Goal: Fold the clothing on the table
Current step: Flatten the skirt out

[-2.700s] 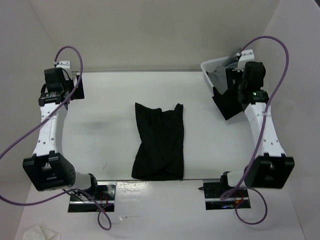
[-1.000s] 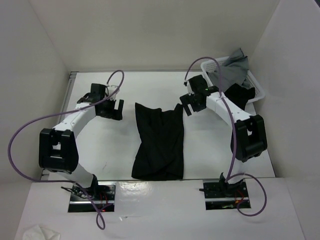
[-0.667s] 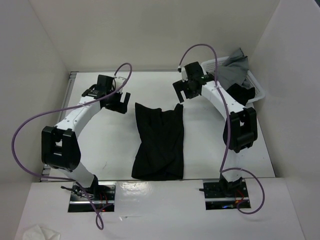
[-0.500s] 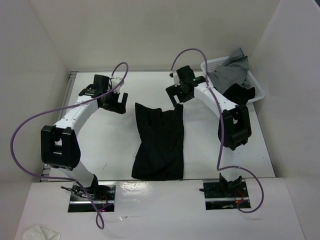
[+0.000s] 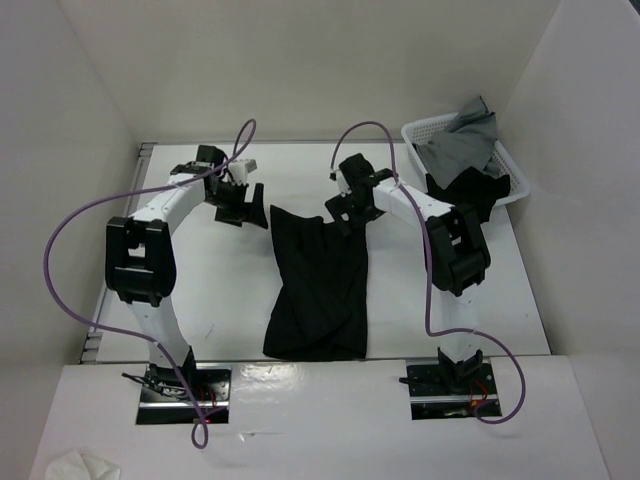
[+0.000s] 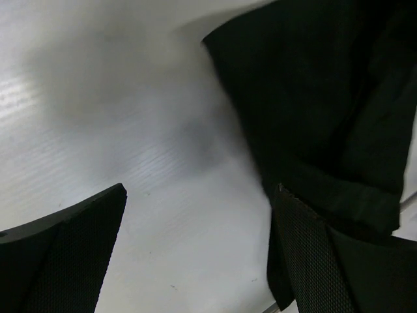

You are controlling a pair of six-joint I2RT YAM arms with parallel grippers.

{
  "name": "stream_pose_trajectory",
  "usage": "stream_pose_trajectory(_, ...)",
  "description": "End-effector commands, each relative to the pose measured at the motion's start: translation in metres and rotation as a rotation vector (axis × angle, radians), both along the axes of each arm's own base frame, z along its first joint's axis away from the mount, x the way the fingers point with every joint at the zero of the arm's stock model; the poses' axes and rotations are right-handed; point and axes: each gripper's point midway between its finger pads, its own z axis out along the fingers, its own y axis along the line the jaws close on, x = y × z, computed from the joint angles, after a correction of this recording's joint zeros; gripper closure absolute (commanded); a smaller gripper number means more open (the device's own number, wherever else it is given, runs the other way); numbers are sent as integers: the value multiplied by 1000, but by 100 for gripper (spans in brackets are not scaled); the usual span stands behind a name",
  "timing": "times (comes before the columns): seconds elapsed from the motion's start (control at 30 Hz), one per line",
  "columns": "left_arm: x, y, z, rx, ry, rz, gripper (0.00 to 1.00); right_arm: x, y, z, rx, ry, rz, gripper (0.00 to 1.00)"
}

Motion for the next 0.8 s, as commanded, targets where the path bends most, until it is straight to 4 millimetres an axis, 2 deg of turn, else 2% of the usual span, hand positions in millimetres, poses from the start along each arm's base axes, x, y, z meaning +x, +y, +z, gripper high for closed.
stream_pose_trajectory(0.0,16,-24,44,-144,-55,-28,0,6,-11,7,-33,-64,-22,2)
stream_pose_trajectory(0.07,27,-23,52,-159,-68,-16,0,6,-14,4,-43,-66,-27,2)
stream_pose_trajectory(0.2,39,-32,46,-210,-31,-20,0,4,-16,1,-55,-61,-30,2)
stream_pose_trajectory(0.23,36,-34,43,-230,-3,-18,0,4,-16,1,-55,-61,-30,2)
stream_pose_trajectory(0.33,35,-36,29,-240,36,-12,2,7,-17,2,-59,-73,-35,2)
stream_pose_trajectory(0.43,28,-37,0,-247,117,1,5,9,-22,2,-67,-77,-49,2)
stream_pose_trajectory(0.57,28,-39,-16,-255,157,9,12,16,-34,5,-64,-84,-78,5)
stream_pose_trajectory(0.67,30,-39,-19,-255,160,10,18,22,-41,9,-53,-90,-97,6)
stream_pose_trajectory(0.7,36,-39,-16,-256,145,8,19,24,-38,11,-41,-94,-94,8)
stream_pose_trajectory(0.73,39,-40,-18,-256,145,8,20,24,-44,11,-46,-86,-106,10)
stream_pose_trajectory(0.77,41,-40,-14,-257,139,7,20,28,-48,18,-34,-101,-125,10)
